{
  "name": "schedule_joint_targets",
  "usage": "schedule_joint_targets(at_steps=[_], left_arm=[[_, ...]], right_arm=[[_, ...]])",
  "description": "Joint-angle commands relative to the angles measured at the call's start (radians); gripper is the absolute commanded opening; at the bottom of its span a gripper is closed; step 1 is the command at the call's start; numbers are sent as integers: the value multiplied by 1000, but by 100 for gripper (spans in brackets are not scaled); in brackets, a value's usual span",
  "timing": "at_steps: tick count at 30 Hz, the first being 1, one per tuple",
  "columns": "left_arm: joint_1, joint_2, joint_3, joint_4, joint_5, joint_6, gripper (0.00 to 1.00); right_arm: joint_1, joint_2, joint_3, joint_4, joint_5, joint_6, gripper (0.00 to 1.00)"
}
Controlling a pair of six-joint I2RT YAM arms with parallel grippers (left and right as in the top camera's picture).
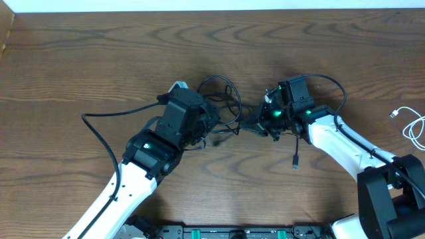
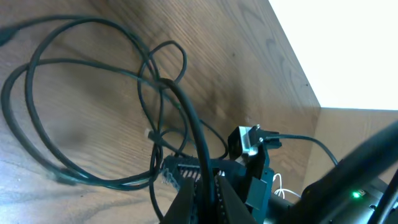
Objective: Untangle cables
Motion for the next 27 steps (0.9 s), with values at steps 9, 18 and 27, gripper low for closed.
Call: schedule_joint_targets(at_steps=[9, 18, 27], left_arm=[[4, -14, -1, -3, 28, 48, 8], [4, -14, -1, -161, -79, 59, 8], [4, 11, -1, -179, -84, 59, 8]], right_arm=[[6, 13, 2, 42, 80, -117, 1], [-90, -44, 29, 56, -233, -232, 1], [-132, -55, 29, 332, -602, -194, 1]])
